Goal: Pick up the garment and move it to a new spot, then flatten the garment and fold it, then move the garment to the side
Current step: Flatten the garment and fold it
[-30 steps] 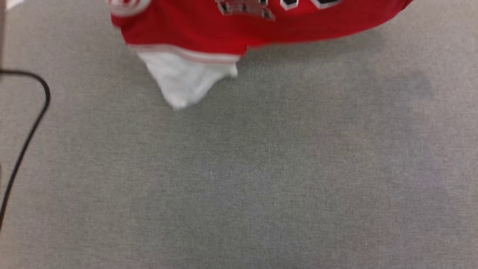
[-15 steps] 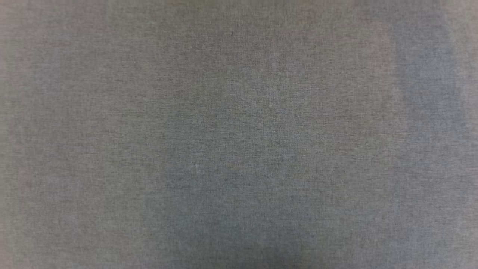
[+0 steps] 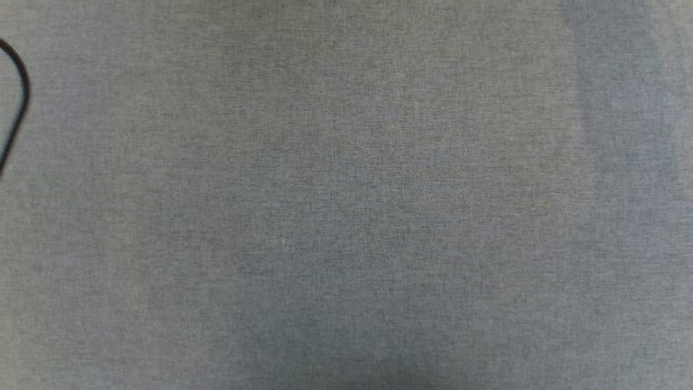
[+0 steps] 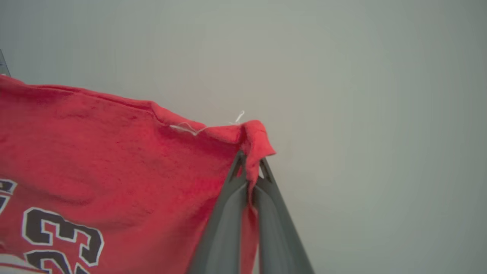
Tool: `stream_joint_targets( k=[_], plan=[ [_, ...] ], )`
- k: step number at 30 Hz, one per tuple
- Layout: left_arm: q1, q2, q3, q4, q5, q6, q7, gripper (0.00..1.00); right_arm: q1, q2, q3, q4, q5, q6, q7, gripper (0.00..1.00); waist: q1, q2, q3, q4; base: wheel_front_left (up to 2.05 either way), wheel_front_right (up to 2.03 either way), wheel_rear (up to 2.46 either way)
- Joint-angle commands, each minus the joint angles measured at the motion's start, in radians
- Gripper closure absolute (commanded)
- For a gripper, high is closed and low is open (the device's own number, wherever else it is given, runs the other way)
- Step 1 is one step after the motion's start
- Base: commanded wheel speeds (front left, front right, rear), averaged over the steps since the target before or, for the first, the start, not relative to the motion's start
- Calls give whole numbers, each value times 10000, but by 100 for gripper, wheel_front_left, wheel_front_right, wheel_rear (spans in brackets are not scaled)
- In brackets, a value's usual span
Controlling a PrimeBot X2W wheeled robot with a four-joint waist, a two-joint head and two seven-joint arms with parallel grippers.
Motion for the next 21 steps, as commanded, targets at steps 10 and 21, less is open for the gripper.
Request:
stream_joint_targets(
  k=[10, 21],
  plan=[
    [3280, 293, -632, 704, -621, -21, -712, 100, 3192, -73, 1725, -490, 1606, -9, -894, 100, -1, -1, -1480, 93, 0, 0, 0],
    [8333, 464, -756, -211, -1313, 970, -1187, 100, 6866, -1311, 3537, -2346, 3011, -9, -1277, 100, -1, -1, -3378, 244, 0, 0, 0]
  ],
)
